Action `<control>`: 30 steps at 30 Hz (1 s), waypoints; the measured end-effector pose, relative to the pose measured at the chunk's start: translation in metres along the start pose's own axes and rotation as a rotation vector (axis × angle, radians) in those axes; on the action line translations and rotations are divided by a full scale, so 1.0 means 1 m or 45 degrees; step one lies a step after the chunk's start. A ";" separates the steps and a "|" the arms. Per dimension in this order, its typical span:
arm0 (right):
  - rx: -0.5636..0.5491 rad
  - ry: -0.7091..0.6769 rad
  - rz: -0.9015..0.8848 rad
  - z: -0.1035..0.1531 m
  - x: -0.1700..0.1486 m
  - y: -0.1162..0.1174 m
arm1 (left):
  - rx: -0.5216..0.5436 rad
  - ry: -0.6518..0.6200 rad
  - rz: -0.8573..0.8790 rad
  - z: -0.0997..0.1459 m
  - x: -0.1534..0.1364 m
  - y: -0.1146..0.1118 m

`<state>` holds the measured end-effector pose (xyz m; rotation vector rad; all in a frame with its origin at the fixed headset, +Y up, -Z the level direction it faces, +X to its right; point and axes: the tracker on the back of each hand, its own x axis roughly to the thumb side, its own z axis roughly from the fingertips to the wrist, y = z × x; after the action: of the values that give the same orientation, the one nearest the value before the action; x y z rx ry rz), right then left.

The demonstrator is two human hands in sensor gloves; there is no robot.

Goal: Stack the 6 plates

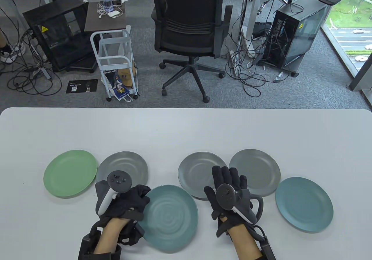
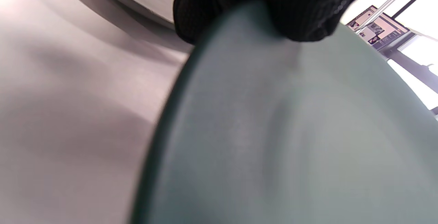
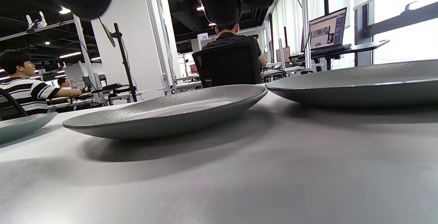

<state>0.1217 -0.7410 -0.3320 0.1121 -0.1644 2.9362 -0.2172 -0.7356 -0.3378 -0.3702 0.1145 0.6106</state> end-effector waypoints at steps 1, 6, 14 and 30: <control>0.001 0.001 0.001 0.000 0.000 0.000 | -0.007 -0.010 0.004 0.000 0.002 -0.003; 0.002 0.005 0.000 0.000 -0.001 0.000 | -0.052 -0.016 0.010 -0.003 0.009 -0.015; 0.007 0.007 0.001 -0.001 -0.001 0.000 | -0.027 -0.007 -0.069 -0.003 0.022 -0.033; 0.041 0.006 -0.006 -0.001 -0.001 0.001 | 0.109 0.067 -0.438 -0.004 0.039 -0.059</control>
<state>0.1222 -0.7421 -0.3332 0.1103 -0.1157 2.9347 -0.1515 -0.7609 -0.3322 -0.3139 0.1236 0.2556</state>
